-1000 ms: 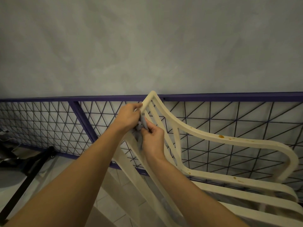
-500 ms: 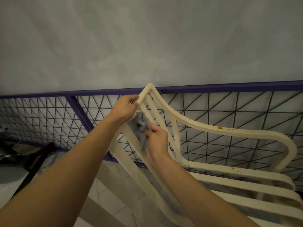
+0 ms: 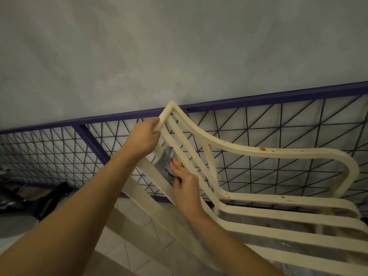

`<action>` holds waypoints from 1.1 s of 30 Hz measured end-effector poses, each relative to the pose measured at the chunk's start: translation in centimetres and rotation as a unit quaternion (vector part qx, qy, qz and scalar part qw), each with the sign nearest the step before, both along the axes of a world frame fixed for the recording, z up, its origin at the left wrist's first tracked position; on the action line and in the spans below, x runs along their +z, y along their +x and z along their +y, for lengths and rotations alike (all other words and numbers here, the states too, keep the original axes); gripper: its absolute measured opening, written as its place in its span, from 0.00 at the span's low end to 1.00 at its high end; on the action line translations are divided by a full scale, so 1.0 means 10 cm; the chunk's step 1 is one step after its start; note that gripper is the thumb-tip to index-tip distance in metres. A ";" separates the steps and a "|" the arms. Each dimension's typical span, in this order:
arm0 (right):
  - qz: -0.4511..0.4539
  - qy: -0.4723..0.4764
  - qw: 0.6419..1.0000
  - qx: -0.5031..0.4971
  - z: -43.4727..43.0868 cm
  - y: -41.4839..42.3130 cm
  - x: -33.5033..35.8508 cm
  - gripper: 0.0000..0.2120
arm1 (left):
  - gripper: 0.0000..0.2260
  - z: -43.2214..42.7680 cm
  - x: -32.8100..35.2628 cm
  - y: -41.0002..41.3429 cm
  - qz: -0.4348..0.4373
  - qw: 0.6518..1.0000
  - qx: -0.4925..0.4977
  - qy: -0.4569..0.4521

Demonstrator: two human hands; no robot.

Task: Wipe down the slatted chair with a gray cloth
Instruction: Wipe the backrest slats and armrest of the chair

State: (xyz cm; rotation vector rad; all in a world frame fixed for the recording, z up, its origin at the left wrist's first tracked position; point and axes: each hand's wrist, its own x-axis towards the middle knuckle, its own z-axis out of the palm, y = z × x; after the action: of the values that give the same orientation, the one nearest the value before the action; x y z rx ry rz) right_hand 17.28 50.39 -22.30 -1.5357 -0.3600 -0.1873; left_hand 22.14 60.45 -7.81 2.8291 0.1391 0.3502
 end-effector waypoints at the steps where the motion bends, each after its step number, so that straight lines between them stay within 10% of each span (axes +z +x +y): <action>1: -0.001 -0.012 1.000 -0.006 -0.02 0.00 -0.06 0.26 | 0.21 -0.03 -0.01 -0.01 0.002 0.998 -0.006 0.063; 7: 0.038 -0.055 0.998 -0.006 -0.22 -0.07 -0.45 0.24 | 0.34 -0.05 -0.09 -0.03 0.023 0.983 -0.022 0.179; 19: -0.039 -0.014 0.999 0.013 0.07 0.02 0.37 0.24 | 0.29 -0.08 -0.01 -0.04 0.022 0.989 -0.031 0.143; 33: 0.002 -0.075 0.997 -0.002 -0.20 -0.03 -0.25 0.24 | 0.40 -0.07 -0.06 -0.05 0.037 0.983 -0.028 0.176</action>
State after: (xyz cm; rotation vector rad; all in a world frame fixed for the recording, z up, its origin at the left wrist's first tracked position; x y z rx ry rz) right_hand 16.95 48.42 -24.84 -1.6841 -0.3758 -0.1633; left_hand 21.63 59.74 -8.43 3.1898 0.0107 0.2809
